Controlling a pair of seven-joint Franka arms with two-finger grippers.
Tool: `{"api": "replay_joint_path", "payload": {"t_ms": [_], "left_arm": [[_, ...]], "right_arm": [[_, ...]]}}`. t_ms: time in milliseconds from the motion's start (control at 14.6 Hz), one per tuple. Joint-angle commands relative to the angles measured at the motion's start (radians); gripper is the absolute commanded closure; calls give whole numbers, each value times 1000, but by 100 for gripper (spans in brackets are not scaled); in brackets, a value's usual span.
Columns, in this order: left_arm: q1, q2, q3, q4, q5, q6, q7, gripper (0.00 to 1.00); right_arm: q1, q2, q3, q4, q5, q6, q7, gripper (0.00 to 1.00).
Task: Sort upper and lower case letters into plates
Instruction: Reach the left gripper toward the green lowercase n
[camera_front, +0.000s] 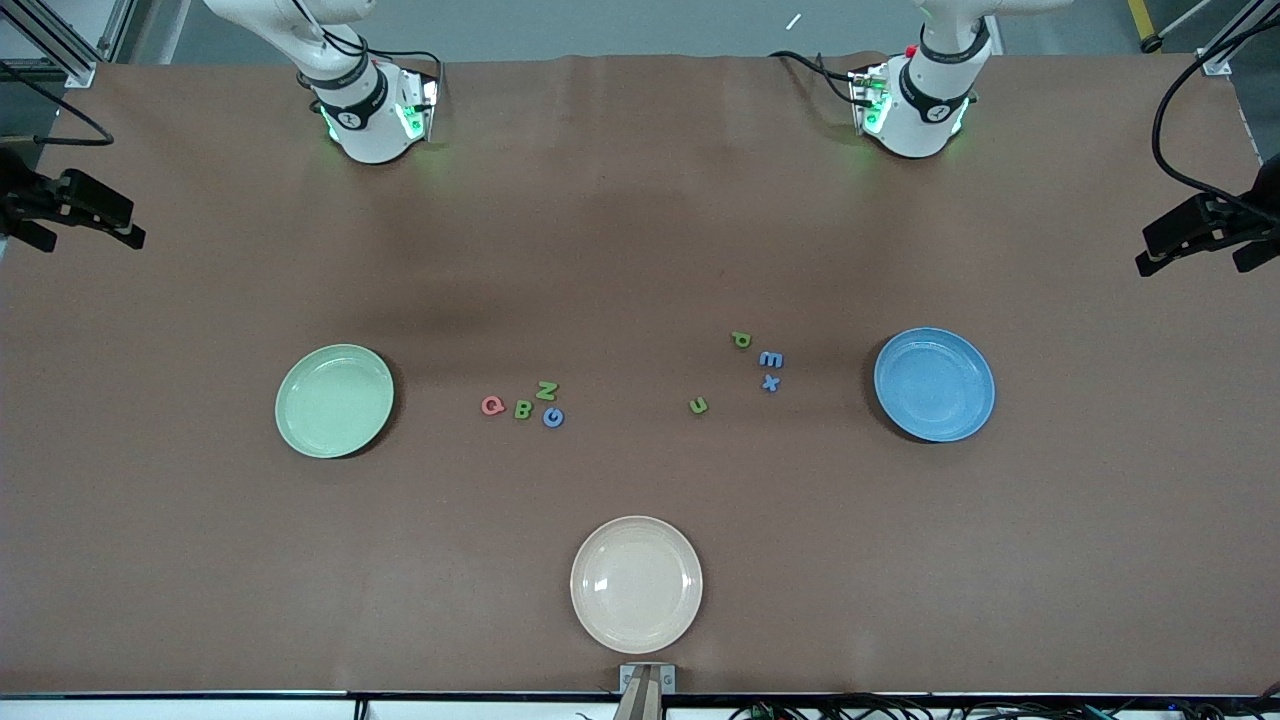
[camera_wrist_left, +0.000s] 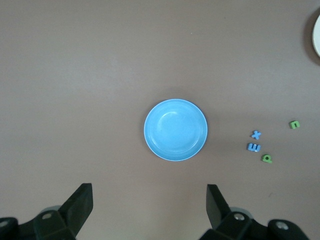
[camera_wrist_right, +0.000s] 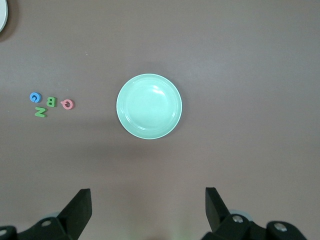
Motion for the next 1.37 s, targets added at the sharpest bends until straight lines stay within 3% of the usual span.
{"api": "replay_joint_path", "payload": {"t_ms": [0,549,824,1030,1305], "left_arm": [[-1,-14,5,-4,-23,-3,19,0],[-16,21,-8,-16,-40,-5,-1,0],[-19,113,-116,-22,-40,8,-16,0],[-30,195,-222,-39,-35,90,-132,0],[-169,336,-238,-34,-17,254,-404,0]], "right_arm": [[-2,-34,0,-37,8,7,-8,0],[-5,-31,-2,-42,22,-21,-5,0],[-2,-31,-2,-42,22,-21,-5,0],[0,-31,-2,-42,22,-21,-5,0],[0,-30,-2,-42,22,-16,-7,0]]}}
